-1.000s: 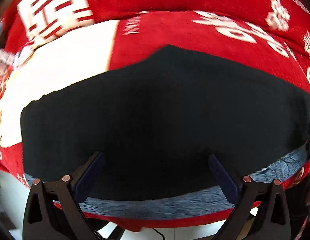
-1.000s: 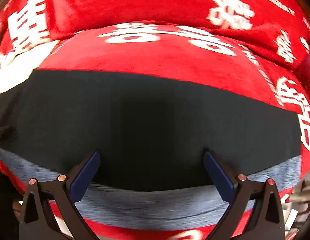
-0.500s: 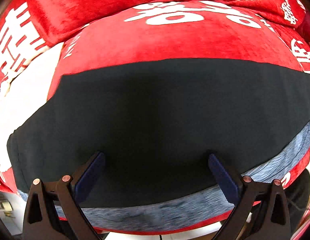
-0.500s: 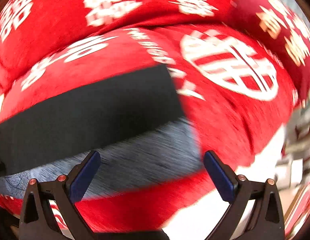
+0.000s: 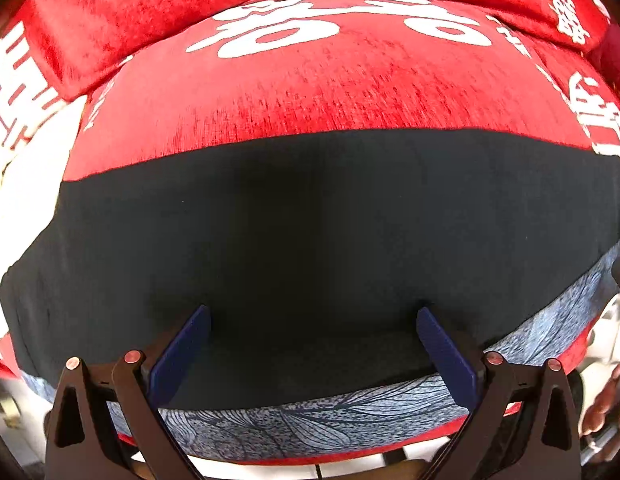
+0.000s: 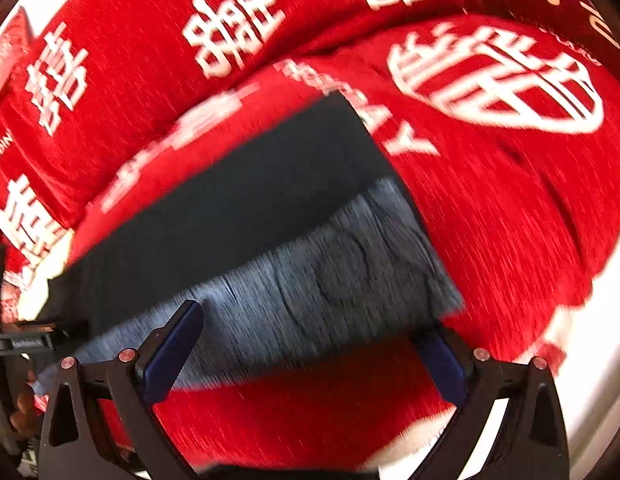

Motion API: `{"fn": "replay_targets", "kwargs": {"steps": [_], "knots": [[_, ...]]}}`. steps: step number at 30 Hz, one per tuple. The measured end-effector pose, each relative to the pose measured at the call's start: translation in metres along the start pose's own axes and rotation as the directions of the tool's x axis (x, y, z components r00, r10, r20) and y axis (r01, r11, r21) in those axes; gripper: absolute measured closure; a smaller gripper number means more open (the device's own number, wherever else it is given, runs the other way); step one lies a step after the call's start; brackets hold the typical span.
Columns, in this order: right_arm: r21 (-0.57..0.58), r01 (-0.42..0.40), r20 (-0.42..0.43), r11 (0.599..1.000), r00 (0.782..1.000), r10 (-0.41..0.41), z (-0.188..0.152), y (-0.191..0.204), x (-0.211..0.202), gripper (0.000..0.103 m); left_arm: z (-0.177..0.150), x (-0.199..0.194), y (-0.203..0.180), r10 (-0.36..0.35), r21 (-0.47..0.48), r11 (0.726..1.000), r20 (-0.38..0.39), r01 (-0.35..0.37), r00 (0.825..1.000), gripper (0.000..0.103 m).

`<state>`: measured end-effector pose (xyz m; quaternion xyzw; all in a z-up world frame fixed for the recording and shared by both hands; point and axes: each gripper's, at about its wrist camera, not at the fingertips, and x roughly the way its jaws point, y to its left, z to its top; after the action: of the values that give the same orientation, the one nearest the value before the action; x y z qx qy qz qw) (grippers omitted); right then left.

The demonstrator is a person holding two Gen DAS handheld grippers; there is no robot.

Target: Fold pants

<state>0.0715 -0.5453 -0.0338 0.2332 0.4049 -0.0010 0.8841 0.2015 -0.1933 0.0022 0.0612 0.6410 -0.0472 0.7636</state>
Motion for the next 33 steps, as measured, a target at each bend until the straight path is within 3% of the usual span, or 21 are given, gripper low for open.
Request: {"fn": "replay_targets", "kwargs": {"steps": [3,7,10,12,14,16,18,23,27,33], "knots": [[0.008,-0.057,0.013,0.998,0.998,0.057,0.007,0.002,0.001,0.025,0.009,0.001,-0.003,-0.02,-0.042,0.999,-0.012,0.019,1.0,0.0],[-0.007,-0.06,0.011,0.998,0.998,0.06,0.002,0.004,-0.003,0.038,0.028,0.006,-0.013,-0.043,-0.08,0.996,-0.013,0.042,0.999,0.0],[0.014,-0.068,0.014,0.998,0.998,0.068,0.003,0.002,-0.001,0.037,0.035,0.015,-0.027,0.045,-0.04,0.998,-0.001,-0.045,0.999,0.0],[0.01,-0.068,0.029,0.998,0.997,0.068,0.005,0.002,0.0,0.035,0.038,0.015,-0.031,0.066,-0.038,0.997,0.015,-0.065,0.998,0.0],[-0.027,-0.047,0.025,0.999,0.999,0.047,0.011,0.007,0.001,0.04,0.039,0.016,-0.033,0.077,-0.024,0.997,0.034,-0.076,0.996,0.0],[-0.055,-0.013,0.013,0.998,1.0,0.014,0.019,0.016,0.003,0.078,0.035,0.013,-0.038,0.072,-0.023,0.997,0.039,-0.071,0.997,0.0],[-0.078,0.0,0.033,0.997,0.999,0.003,0.023,0.024,-0.004,0.084,0.036,0.014,-0.036,0.071,-0.015,0.997,0.043,-0.071,0.997,0.0],[-0.144,0.015,0.118,0.989,0.993,0.002,0.029,0.059,-0.04,0.087,0.038,0.013,-0.036,0.081,0.011,0.997,0.047,-0.082,0.996,0.0],[-0.235,0.058,0.175,0.97,0.984,-0.016,0.03,0.101,-0.065,0.087,0.038,-0.004,-0.024,0.037,0.002,0.999,0.036,-0.037,0.999,0.0],[-0.411,0.166,0.236,0.896,0.969,-0.071,0.011,0.173,-0.077,0.087,0.019,-0.041,0.03,-0.047,-0.074,0.996,0.127,0.057,0.991,0.0]]}}
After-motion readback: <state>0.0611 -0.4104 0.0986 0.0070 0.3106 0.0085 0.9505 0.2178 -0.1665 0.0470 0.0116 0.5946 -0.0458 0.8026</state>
